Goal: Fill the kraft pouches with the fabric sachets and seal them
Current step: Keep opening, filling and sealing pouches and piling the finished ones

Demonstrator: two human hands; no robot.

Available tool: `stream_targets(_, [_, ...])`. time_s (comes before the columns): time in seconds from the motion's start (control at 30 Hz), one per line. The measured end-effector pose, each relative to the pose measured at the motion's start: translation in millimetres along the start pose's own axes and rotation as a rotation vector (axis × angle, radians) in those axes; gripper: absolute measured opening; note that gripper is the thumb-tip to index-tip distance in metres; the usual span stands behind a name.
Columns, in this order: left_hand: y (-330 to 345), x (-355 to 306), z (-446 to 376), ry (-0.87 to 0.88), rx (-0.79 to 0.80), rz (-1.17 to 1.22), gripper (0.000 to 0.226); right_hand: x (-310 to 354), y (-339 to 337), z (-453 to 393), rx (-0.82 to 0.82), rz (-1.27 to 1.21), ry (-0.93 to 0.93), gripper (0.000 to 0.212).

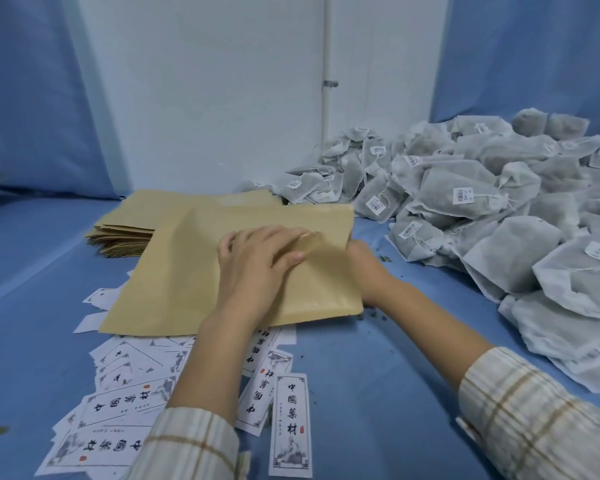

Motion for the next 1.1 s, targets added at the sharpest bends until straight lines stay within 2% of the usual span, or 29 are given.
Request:
stream_targets(0.07, [2,4,0,-0.051,-0.049,-0.001,0.026,8,-31,9,-0.186,0.040,-0.178,0.021])
stream_targets(0.13, [8,4,-2,-0.092,-0.074,0.043,0.026,-16,-67,20,-0.364,0.019,-0.179,0.022])
stream_targets(0.2, [19,1,-10,-0.118,-0.061,0.097,0.026,-42,-98,15,-0.484,0.255,-0.111,0.026])
stream_targets(0.27, [29,-1,-20,-0.144,-0.041,0.145,0.026,-67,-112,5,-0.488,0.628,0.005,0.034])
stream_targets(0.33, [38,-3,-27,-0.147,-0.026,0.157,0.026,-93,-112,-1,-0.359,0.865,0.167,0.038])
stream_targets(0.4, [47,-4,-31,-0.141,-0.010,0.129,0.024,-107,-104,-5,-0.293,0.960,0.214,0.036])
stream_targets(0.47, [56,-3,-32,-0.136,0.010,0.094,0.028,-108,-103,-5,-0.334,0.980,0.184,0.034])
stream_targets(0.53, [63,0,-31,-0.130,0.025,0.074,0.029,-101,-118,-2,-0.483,0.850,0.092,0.035])
stream_targets(0.6, [66,4,-32,-0.129,0.034,0.066,0.030,-98,-134,2,-0.573,0.562,-0.015,0.038])
stream_targets(0.7, [58,17,-33,-0.177,-0.002,0.076,0.031,-102,-136,5,-0.488,0.041,-0.065,0.039])
stream_targets(0.8, [49,30,-33,-0.212,-0.025,0.069,0.030,-103,-138,6,-0.395,-0.288,-0.036,0.038])
stream_targets(0.87, [46,31,-33,-0.199,-0.025,0.088,0.031,-90,-135,6,-0.266,-0.386,-0.068,0.035])
stream_targets(0.97, [46,16,-33,-0.126,0.008,0.205,0.037,-59,-119,8,-0.071,-0.395,-0.143,0.036])
stream_targets(1.1, [52,-19,-36,-0.028,0.092,0.360,0.033,-25,-91,8,-0.033,-0.277,-0.154,0.033])
Point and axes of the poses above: each hand's wrist, its own z-axis away from the middle knuckle, its own y-axis out of the palm, x = y × z, the point moved 10 cm from there along -z, towards the middle knuckle, and after that the axes turned 2 degrees about -z, right-handed, at the moved point
